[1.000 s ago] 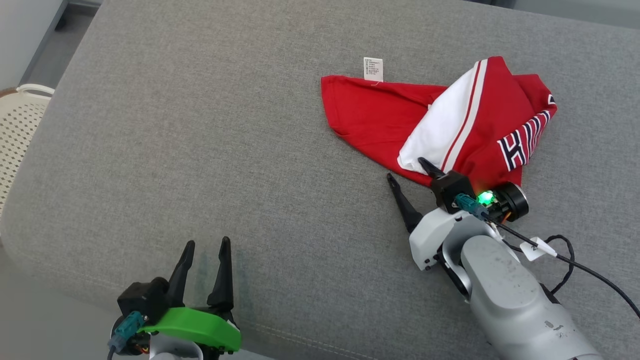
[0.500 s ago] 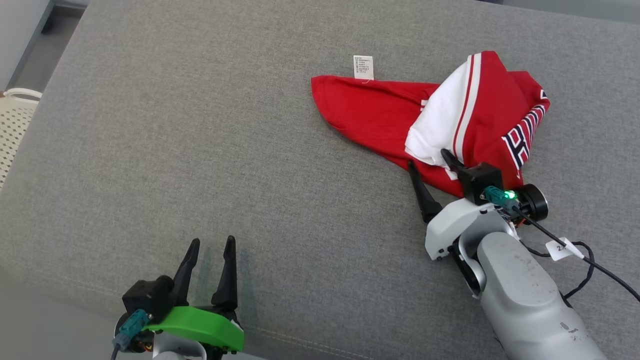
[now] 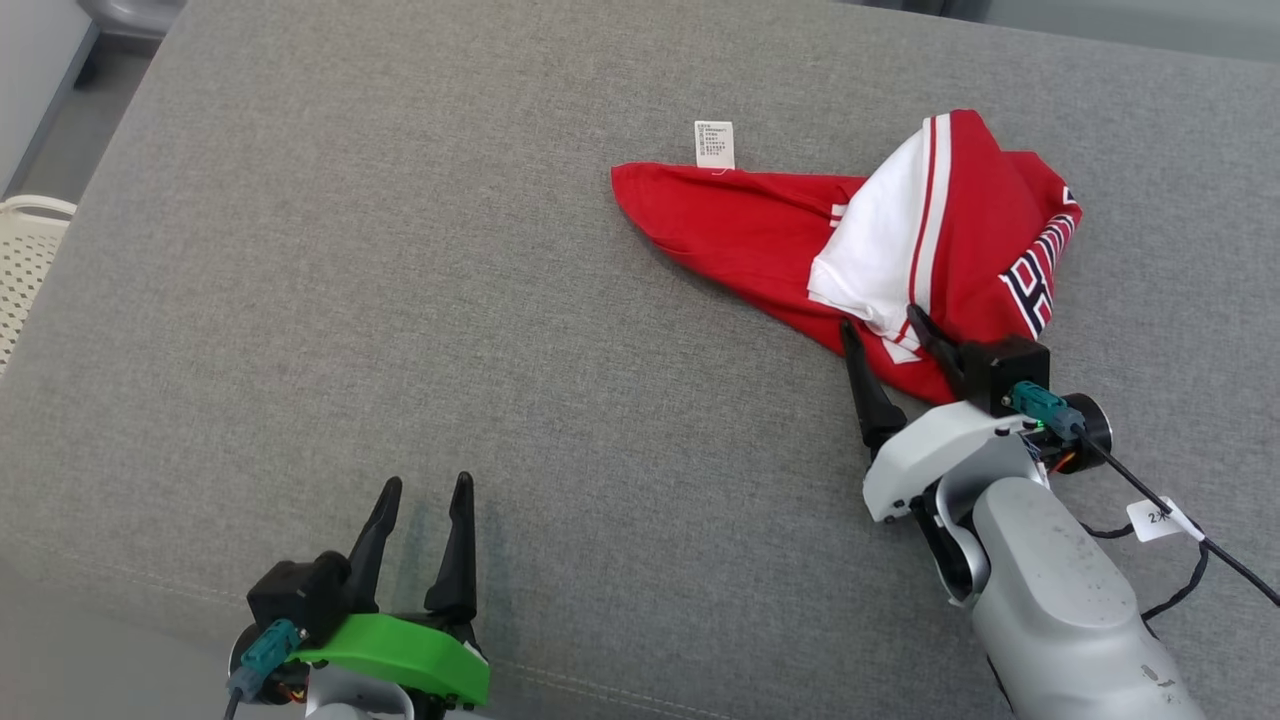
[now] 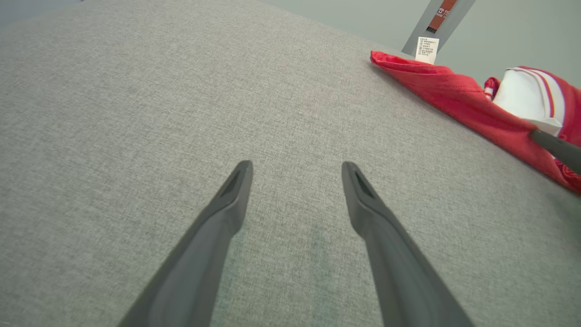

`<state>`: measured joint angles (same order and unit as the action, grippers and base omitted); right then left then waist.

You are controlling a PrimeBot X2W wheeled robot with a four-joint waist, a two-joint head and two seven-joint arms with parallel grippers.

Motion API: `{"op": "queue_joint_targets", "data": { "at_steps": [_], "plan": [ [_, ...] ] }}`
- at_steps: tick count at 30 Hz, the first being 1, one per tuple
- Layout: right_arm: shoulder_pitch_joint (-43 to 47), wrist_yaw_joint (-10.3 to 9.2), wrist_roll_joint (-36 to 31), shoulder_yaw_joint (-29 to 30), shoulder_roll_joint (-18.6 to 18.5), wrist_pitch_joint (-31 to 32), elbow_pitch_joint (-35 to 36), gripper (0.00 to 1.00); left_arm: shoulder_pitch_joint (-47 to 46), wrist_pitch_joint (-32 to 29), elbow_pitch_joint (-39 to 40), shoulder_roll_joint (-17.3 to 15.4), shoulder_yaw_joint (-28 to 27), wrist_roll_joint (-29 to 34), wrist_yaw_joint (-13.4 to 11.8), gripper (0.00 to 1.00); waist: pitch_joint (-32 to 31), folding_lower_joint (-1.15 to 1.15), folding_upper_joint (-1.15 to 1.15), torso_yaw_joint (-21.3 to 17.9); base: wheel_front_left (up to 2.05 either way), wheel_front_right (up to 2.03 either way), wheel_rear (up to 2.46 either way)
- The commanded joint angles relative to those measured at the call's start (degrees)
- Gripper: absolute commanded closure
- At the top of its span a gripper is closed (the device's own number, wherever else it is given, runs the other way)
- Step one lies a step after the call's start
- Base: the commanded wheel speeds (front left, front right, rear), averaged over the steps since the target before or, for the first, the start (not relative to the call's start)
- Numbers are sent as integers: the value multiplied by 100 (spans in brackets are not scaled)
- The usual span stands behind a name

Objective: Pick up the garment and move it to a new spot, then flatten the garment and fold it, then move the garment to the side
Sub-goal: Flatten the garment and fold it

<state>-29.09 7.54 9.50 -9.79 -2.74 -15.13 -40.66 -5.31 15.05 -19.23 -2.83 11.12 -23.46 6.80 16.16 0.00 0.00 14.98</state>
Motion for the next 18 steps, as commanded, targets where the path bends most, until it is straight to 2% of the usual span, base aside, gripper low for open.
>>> {"op": "queue_joint_targets", "data": {
  "at_steps": [1, 10, 18],
  "plan": [
    [73, -10, 17, 5, -32, 0, 19, 0, 26, 15, 4, -14, -3, 80, 15, 0, -12, 0, 0, -17, 0, 0, 0],
    [-4, -10, 95, 187, -28, 0, 178, 0, -29, 15, -2, -14, 17, 70, 26, 0, -12, 0, 0, -33, 0, 0, 0],
    [-201, -11, -590, 32, -28, 0, -67, 0, -47, 15, -50, -14, 28, 25, 16, 0, 12, 0, 0, 0, 0, 0, 0]
  ]
}}
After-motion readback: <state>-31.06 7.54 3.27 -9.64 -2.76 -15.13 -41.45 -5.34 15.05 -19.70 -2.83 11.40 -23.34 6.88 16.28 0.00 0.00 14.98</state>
